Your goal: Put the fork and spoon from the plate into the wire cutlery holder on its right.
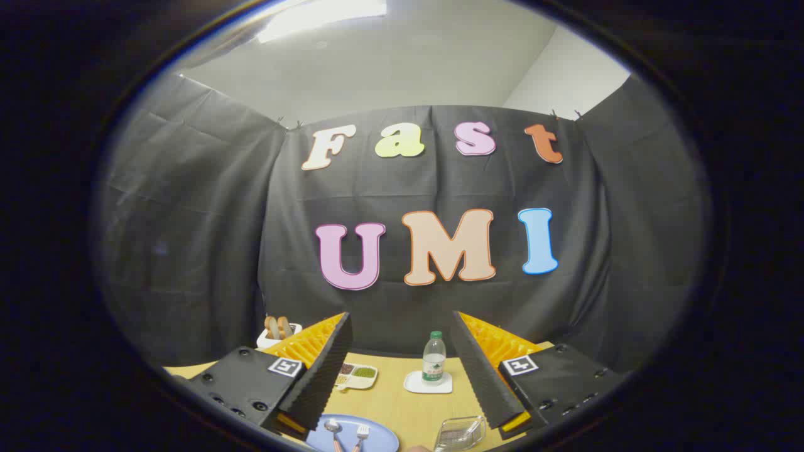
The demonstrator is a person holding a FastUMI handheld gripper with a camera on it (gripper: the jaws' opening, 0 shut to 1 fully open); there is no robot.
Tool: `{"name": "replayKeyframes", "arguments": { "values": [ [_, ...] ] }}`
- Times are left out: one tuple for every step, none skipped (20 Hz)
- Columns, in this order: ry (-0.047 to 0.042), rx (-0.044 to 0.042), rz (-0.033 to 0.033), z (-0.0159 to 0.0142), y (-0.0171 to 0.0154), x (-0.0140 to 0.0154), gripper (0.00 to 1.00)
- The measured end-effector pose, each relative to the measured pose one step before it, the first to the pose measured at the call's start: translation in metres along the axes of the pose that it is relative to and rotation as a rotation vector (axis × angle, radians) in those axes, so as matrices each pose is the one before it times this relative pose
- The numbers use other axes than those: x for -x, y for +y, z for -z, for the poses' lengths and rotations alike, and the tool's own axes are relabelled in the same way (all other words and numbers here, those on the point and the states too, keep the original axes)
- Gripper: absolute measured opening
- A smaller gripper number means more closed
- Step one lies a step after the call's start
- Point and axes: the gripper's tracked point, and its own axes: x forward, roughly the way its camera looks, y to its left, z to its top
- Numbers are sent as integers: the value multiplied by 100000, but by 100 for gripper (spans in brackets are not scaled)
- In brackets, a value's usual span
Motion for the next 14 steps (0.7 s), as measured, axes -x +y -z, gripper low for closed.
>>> {"name": "replayKeyframes", "arguments": {
  "values": [
    [106,69,-397,44,163,-55,99],
    [527,146,-450,74,152,-128,99],
    [796,161,-490,403,104,-82,99],
    [366,102,-304,105,53,-94,99],
    [106,-77,-353,-81,107,-53,99],
    [163,-123,-399,24,110,-75,99],
    [-56,-154,-240,106,27,54,99],
    [96,-124,-364,-89,129,-64,99],
    [233,-121,-141,240,79,-73,99],
    [591,-179,-381,109,128,-91,99],
    [562,-225,-245,289,151,-115,99],
    [425,-262,-279,126,125,-105,99],
    [248,-244,-385,108,179,-19,99],
    [362,41,-347,208,176,-13,99]
  ]
}}
